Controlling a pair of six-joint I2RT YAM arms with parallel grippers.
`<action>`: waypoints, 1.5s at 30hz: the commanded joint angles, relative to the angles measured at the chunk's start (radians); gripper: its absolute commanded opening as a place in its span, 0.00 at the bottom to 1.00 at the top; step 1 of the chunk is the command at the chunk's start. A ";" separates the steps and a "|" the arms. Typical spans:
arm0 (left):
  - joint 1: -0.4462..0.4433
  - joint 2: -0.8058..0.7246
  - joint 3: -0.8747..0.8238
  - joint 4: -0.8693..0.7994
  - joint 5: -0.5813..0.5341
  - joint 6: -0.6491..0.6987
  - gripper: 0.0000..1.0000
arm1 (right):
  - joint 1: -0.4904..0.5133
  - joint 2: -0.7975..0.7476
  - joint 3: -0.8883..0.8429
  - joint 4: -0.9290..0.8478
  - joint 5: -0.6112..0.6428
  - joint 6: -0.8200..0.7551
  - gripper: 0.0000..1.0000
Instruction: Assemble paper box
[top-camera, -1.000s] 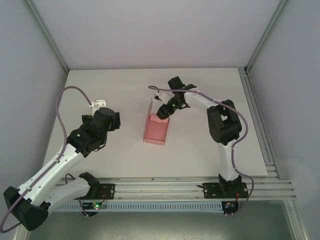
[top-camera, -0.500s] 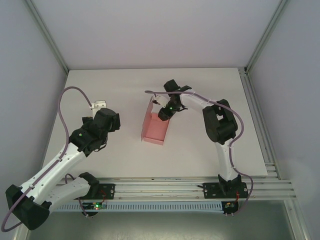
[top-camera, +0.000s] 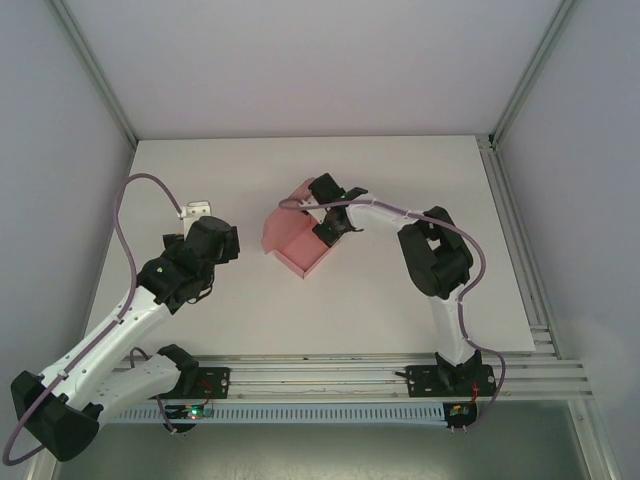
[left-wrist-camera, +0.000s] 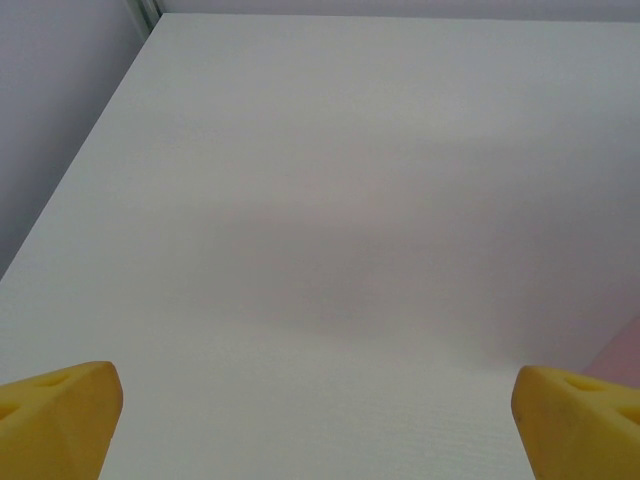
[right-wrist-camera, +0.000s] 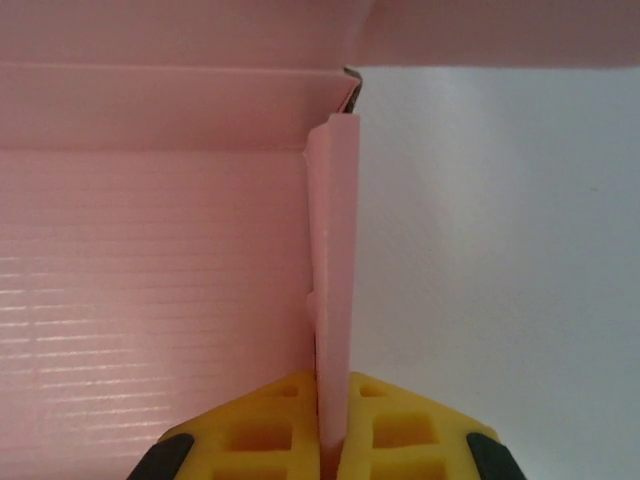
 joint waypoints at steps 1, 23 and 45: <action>0.017 -0.017 -0.008 -0.023 -0.021 -0.046 1.00 | 0.044 0.012 -0.047 -0.007 0.355 0.103 0.00; 0.015 -0.079 -0.021 -0.063 -0.040 -0.069 1.00 | 0.116 0.097 -0.027 -0.081 0.610 0.243 0.00; 0.020 -0.056 -0.090 0.192 0.329 0.109 1.00 | 0.095 -0.471 -0.452 0.231 0.243 0.551 0.73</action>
